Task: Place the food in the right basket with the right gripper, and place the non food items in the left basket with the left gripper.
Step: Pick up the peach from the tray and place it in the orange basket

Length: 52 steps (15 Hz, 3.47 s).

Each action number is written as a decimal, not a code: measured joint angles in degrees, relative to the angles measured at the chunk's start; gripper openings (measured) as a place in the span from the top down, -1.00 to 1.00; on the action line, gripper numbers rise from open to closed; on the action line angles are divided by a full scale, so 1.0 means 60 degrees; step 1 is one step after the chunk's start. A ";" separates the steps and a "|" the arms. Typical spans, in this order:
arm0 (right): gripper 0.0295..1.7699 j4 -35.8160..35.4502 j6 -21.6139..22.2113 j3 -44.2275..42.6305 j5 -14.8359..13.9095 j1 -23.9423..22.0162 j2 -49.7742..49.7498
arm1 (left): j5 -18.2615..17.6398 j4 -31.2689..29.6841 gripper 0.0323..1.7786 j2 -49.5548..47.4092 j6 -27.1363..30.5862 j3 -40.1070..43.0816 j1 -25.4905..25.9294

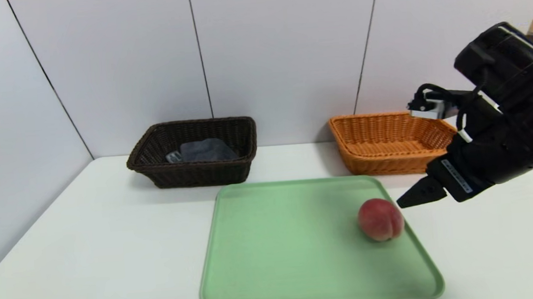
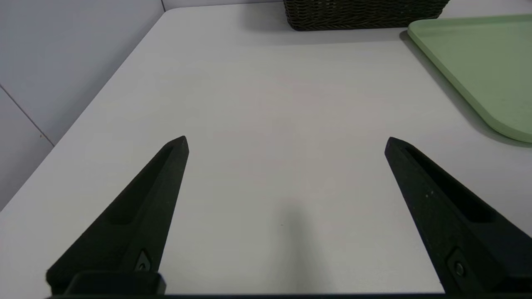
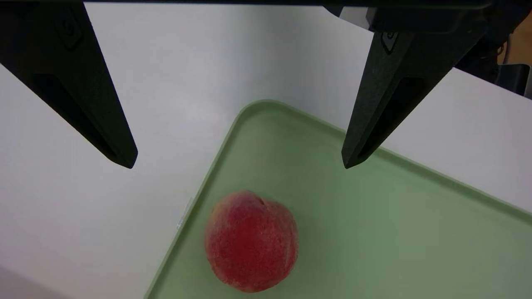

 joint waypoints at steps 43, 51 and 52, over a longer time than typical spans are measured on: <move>-0.28 -0.0037 0.0595 -0.0740 -0.0423 0.0532 0.3493 | 0.0002 0.0000 -0.90 0.0004 0.0000 0.0000 0.0000; -0.27 -0.0065 0.0297 -0.2968 -0.0396 -0.0496 0.2168 | 0.0006 0.0000 -0.90 0.0004 -0.0004 0.0000 -0.0004; -0.27 -0.0120 0.0260 -0.3322 -0.0404 -0.0711 0.2137 | 0.0002 0.0000 -0.90 0.0004 -0.0004 0.0000 0.0000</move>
